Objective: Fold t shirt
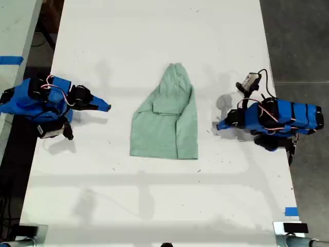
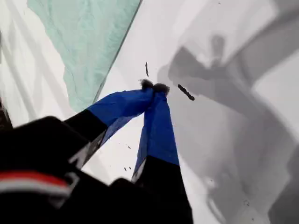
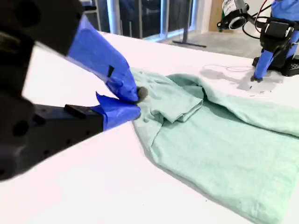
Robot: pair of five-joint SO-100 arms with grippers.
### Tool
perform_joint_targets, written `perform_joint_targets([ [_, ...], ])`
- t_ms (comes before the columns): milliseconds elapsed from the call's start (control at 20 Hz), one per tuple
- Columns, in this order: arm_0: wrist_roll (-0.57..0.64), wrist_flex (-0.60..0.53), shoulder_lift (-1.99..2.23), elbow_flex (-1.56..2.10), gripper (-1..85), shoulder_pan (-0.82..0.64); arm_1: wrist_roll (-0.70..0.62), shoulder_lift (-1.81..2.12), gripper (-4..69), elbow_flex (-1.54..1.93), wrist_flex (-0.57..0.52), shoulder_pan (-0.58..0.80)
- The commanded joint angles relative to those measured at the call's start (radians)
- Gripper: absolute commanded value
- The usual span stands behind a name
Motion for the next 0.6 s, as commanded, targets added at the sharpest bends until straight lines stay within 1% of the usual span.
perform_joint_targets([
  [0, 0.011, -0.057, -0.437, -0.285, -0.1, 0.032, 0.011, 0.011, -1.6, 0.052, 0.000, -0.003],
  [50, 0.011, -0.038, -0.683, -0.433, -0.1, 0.069, 0.011, 0.011, -1.6, 0.052, 0.000, -0.003],
  [100, -0.005, 0.025, -0.939, -0.604, 0.0, 0.104, 0.011, 0.011, -1.6, 0.052, 0.000, -0.003],
  [150, -0.038, 0.121, -1.193, -0.795, 3.5, 0.138, 0.011, 0.011, -1.6, 0.052, 0.000, -0.003],
  [200, -0.054, 0.198, -1.401, -0.962, 9.0, 0.156, 0.011, 0.011, -1.6, 0.052, 0.000, -0.003],
  [250, -0.066, 0.238, -1.559, -1.092, 13.1, 0.166, 0.011, 0.011, -1.6, 0.052, 0.000, -0.005],
  [350, -0.098, 0.256, -1.750, -1.236, 16.2, 0.172, 0.011, 0.011, -1.6, 0.052, 0.000, -0.006],
  [550, -0.192, 0.229, -1.871, -1.262, 17.6, 0.160, 0.008, 0.011, -1.6, 0.052, 0.000, -0.008],
])
